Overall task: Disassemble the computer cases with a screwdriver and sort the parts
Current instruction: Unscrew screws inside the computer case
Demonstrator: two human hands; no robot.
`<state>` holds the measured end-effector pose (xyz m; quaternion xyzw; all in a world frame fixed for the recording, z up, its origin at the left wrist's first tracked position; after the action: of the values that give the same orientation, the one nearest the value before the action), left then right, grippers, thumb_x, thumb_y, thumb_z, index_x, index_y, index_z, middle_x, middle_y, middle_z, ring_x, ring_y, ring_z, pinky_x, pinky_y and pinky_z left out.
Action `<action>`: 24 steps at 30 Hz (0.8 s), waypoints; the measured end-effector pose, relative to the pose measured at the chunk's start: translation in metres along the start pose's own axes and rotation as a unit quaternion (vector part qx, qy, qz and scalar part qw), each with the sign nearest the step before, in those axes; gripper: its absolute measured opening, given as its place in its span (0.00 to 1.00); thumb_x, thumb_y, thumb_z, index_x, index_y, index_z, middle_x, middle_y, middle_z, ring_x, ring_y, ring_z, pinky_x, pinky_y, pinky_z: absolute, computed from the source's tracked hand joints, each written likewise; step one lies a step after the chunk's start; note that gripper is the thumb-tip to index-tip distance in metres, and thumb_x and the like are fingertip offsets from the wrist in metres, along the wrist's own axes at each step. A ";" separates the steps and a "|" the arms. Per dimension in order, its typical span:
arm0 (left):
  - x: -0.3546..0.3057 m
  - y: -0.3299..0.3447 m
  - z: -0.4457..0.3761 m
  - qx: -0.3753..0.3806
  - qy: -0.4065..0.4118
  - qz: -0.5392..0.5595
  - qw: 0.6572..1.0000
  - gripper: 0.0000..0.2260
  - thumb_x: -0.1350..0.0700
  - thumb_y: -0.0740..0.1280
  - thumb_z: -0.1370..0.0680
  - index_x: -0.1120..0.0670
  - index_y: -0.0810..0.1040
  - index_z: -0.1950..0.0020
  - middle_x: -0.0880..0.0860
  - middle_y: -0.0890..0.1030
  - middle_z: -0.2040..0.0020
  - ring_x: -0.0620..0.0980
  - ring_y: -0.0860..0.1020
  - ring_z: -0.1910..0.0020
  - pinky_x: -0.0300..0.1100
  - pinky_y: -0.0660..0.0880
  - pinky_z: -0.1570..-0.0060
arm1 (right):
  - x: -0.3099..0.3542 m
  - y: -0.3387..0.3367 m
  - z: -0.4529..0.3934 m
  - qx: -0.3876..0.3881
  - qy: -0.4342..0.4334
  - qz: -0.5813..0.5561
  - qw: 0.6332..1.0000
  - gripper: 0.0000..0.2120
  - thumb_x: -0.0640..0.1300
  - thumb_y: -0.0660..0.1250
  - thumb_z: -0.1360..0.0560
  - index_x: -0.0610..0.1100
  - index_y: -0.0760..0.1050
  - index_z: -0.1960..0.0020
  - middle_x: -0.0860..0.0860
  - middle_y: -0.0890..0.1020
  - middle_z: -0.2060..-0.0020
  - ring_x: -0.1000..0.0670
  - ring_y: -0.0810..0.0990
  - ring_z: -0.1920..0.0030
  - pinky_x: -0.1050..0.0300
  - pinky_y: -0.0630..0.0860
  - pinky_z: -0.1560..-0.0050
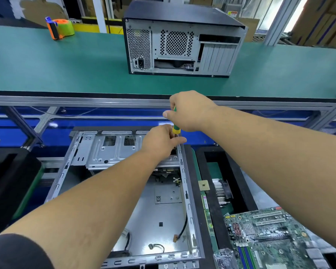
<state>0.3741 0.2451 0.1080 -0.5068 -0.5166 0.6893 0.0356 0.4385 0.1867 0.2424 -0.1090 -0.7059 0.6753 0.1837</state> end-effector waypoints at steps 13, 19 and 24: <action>0.004 0.005 0.010 -0.020 0.009 0.023 0.999 0.13 0.41 0.71 0.22 0.45 0.72 0.57 0.45 0.79 0.64 0.46 0.78 0.63 0.42 0.66 0.69 | 0.007 -0.003 0.003 -0.010 -0.004 0.011 1.000 0.14 0.58 0.68 0.22 0.47 0.76 0.54 0.51 0.79 0.62 0.47 0.78 0.59 0.57 0.65 0.69; 0.009 0.007 0.012 -0.025 0.006 -0.014 1.000 0.12 0.44 0.69 0.20 0.45 0.72 0.60 0.45 0.79 0.66 0.47 0.78 0.64 0.40 0.65 0.70 | 0.009 -0.004 0.006 -0.008 -0.006 0.016 1.000 0.15 0.58 0.73 0.26 0.47 0.76 0.52 0.52 0.79 0.61 0.48 0.78 0.59 0.57 0.66 0.69; 0.010 0.007 0.015 -0.033 -0.012 -0.046 0.998 0.15 0.38 0.72 0.23 0.46 0.73 0.57 0.44 0.79 0.63 0.45 0.76 0.64 0.42 0.67 0.68 | 0.011 -0.005 0.009 0.001 0.001 0.006 1.000 0.14 0.52 0.76 0.27 0.47 0.76 0.49 0.51 0.78 0.60 0.49 0.77 0.61 0.57 0.68 0.69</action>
<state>0.3613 0.2375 0.0958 -0.4754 -0.5623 0.6751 0.0443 0.4258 0.1828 0.2482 -0.1138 -0.7042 0.6771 0.1808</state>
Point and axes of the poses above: each hand's wrist, its own z-axis away from the middle knuckle, its own y-axis out of the palm, x = y × z, the point moved 8 cm from there along -z, towards the middle knuckle
